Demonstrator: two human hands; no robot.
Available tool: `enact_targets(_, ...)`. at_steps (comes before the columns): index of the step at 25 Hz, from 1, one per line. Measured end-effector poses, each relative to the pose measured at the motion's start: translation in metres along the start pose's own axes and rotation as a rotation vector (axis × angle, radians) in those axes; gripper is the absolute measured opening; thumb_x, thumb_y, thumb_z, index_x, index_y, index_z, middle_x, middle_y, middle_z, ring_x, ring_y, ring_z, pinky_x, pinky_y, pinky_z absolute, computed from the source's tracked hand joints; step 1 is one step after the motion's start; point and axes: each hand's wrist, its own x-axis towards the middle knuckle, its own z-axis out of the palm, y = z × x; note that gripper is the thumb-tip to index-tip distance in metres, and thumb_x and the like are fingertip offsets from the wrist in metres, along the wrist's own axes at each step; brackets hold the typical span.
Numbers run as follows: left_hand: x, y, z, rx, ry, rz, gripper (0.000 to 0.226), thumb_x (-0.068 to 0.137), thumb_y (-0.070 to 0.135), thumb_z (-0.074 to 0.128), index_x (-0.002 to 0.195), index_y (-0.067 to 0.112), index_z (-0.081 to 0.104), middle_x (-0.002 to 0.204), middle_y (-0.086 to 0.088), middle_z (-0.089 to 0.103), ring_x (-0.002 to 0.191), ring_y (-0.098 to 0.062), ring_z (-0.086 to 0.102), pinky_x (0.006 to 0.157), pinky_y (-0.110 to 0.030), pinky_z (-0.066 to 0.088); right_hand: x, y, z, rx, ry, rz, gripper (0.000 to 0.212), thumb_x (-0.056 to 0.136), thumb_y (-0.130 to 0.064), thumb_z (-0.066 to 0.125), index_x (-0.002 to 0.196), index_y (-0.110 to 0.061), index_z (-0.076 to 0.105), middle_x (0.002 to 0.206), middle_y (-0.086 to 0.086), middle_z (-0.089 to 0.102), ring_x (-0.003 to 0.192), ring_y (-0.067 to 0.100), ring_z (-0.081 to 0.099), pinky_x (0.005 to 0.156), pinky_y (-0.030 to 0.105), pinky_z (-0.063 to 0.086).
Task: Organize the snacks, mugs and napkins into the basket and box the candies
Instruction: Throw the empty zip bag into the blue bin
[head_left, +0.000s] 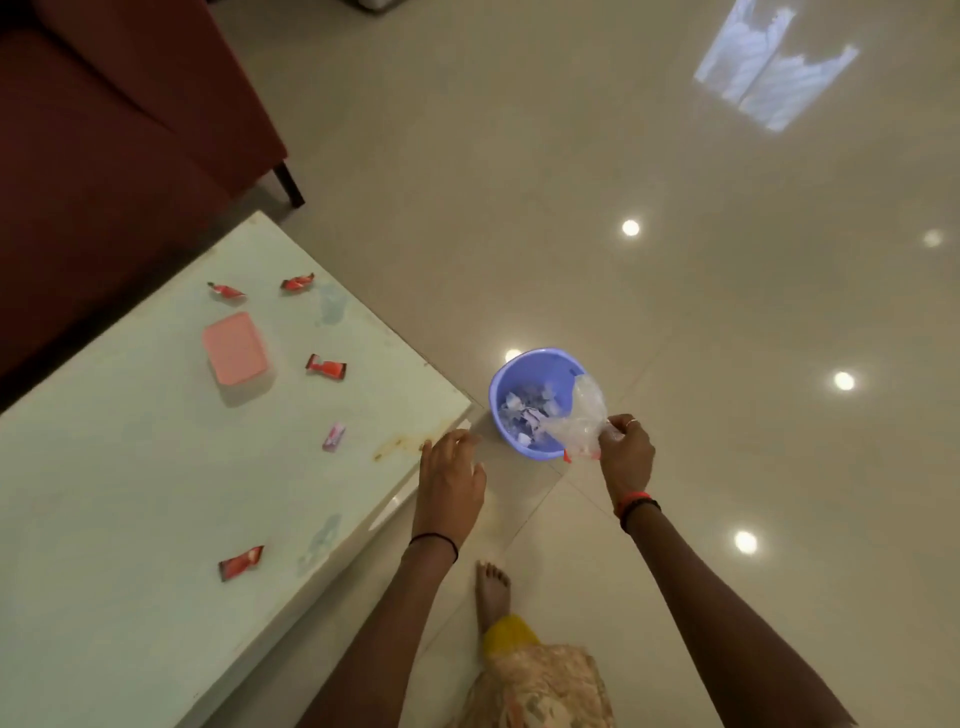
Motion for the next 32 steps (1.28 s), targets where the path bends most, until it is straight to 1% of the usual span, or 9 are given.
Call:
enact_targets(3,0.025,-0.011,0.036,-0.068,0.001,-0.001,0.034,0.086,0.005,0.05,0.12,0.009,0.055,0.127,-0.008,0.055,0.124,-0.024,0.048,0.118,-0.041,0.02,0.056,0.024,0.041,-0.184,-0.101,-0.081,0.021,0.082,0.0,0.052,0.101,-0.004,0.059,0.103,0.02,0.065,0.093,0.035,0.06,0.069,0.031,0.042)
enact_targets(6,0.037,-0.028,0.062,-0.096,0.002,-0.01,0.032,0.087,0.004,0.05,0.118,0.01,0.055,0.125,-0.007,0.055,0.122,-0.023,0.049,0.117,-0.039,0.02,0.096,0.045,0.078,-0.454,-0.414,-0.117,0.066,0.08,-0.008,0.07,0.138,-0.003,0.038,0.137,0.022,0.042,0.121,0.037,0.047,0.101,0.038,0.04)
enact_targets(7,0.038,-0.033,0.066,-0.101,0.005,-0.018,0.031,0.088,0.005,0.049,0.118,0.011,0.055,0.125,-0.006,0.055,0.121,-0.022,0.049,0.117,-0.038,0.02,0.104,0.05,0.086,-0.473,-0.457,-0.094,0.075,0.081,-0.01,0.071,0.144,-0.005,0.03,0.142,0.021,0.035,0.125,0.036,0.044,0.105,0.038,0.037)
enact_targets(11,0.025,-0.046,0.062,-0.117,0.023,-0.077,0.03,0.089,0.005,0.048,0.117,0.012,0.055,0.125,-0.005,0.055,0.121,-0.021,0.05,0.118,-0.041,0.021,0.089,0.05,0.092,-0.351,-0.403,-0.12,0.055,0.086,0.003,0.054,0.139,0.0,0.037,0.147,0.017,0.033,0.128,0.03,0.042,0.106,0.031,0.034)
enact_targets(15,-0.008,-0.051,0.031,-0.147,0.092,-0.157,0.029,0.09,0.008,0.049,0.118,0.012,0.055,0.126,-0.005,0.055,0.122,-0.02,0.05,0.117,-0.039,0.019,0.023,0.028,0.078,-0.266,-0.41,-0.176,0.04,0.087,0.002,0.051,0.127,0.002,0.05,0.135,0.021,0.042,0.117,0.033,0.049,0.094,0.027,0.038)
enact_targets(18,-0.047,-0.058,-0.003,-0.165,0.177,-0.219,0.028,0.09,0.009,0.051,0.117,0.012,0.055,0.125,-0.004,0.055,0.121,-0.02,0.051,0.118,-0.04,0.019,-0.045,0.0,0.071,-0.226,-0.408,-0.265,0.035,0.087,0.003,0.05,0.121,0.005,0.052,0.128,0.02,0.045,0.114,0.033,0.049,0.096,0.029,0.038)
enact_targets(22,-0.11,-0.077,-0.054,-0.212,0.332,-0.349,0.029,0.09,0.009,0.052,0.118,0.012,0.056,0.125,-0.004,0.056,0.123,-0.021,0.049,0.117,-0.043,0.024,-0.146,-0.048,0.065,-0.162,-0.51,-0.448,0.033,0.086,0.003,0.053,0.12,-0.001,0.053,0.126,0.015,0.048,0.114,0.026,0.049,0.091,0.013,0.028)
enact_targets(30,-0.245,-0.128,-0.131,-0.314,0.639,-0.637,0.029,0.089,0.006,0.052,0.117,0.01,0.057,0.124,-0.005,0.057,0.119,-0.023,0.051,0.115,-0.044,0.026,-0.323,-0.115,0.081,-0.237,-0.801,-0.759,0.034,0.089,-0.001,0.051,0.122,-0.008,0.053,0.132,0.01,0.041,0.121,0.022,0.046,0.1,0.02,0.034)
enact_targets(32,-0.273,-0.145,-0.148,-0.342,0.72,-0.684,0.029,0.089,0.007,0.051,0.118,0.01,0.056,0.125,-0.005,0.056,0.119,-0.022,0.051,0.116,-0.044,0.025,-0.366,-0.123,0.091,-0.239,-0.838,-0.833,0.034,0.089,0.0,0.051,0.122,-0.009,0.054,0.131,0.009,0.042,0.111,0.017,0.048,0.097,0.02,0.037)
